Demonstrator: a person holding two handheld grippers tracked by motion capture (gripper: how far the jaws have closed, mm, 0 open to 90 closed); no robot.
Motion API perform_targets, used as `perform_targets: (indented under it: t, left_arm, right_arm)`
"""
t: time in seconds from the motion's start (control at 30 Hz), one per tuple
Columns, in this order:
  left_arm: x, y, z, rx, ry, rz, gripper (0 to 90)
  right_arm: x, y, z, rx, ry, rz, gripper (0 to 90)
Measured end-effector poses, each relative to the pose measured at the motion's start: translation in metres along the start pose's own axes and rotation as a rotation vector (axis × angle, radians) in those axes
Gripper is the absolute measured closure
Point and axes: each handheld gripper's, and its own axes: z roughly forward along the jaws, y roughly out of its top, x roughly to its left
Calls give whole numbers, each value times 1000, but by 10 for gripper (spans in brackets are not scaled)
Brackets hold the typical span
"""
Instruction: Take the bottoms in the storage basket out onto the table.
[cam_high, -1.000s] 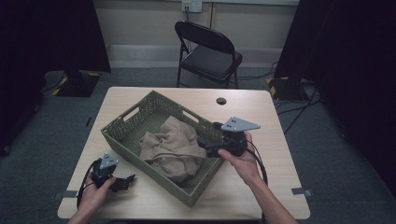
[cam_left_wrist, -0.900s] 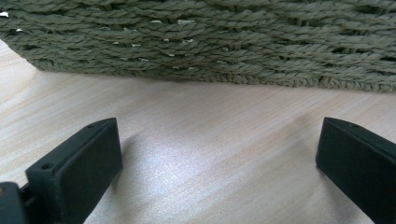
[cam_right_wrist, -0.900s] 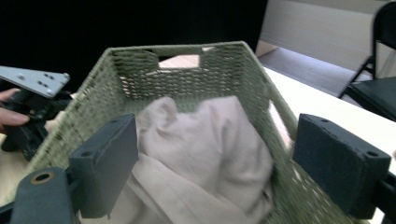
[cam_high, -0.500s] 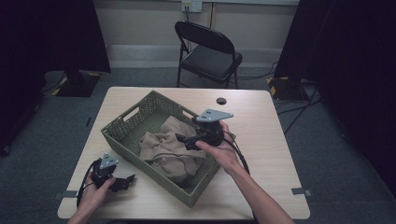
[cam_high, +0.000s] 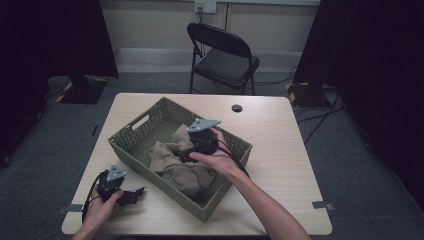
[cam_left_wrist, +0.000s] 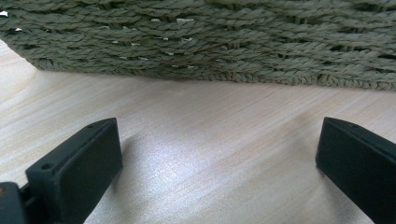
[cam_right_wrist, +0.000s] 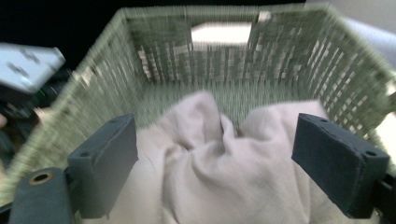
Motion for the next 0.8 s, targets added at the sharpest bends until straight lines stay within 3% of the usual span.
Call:
perform_targets:
  t: [0.07,0.2,0.27,0.5,0.67,0.8]
  left_arm:
    - [0,0,0,-1,-1,-2,0]
    - [0,0,0,-1,-1,-2,0]
    - [0,0,0,-1,-1,-2,0]
    - [0,0,0,-1,-1,0,0]
    - [0,0,0,0,-2,0,0]
    - [0,0,0,0,-2,0,0]
  right_arm:
    - [-1,-4,13,75,24,6,133]
    - [-3,-7,21,117,58,10,132]
    - [-4,-9,26,139,35,2,133]
    - [-12,-9,20,150,14,5,134]
    - [-15,-14,28,205,37,15,128]
    - [-14,-15,33,216,38,2,99]
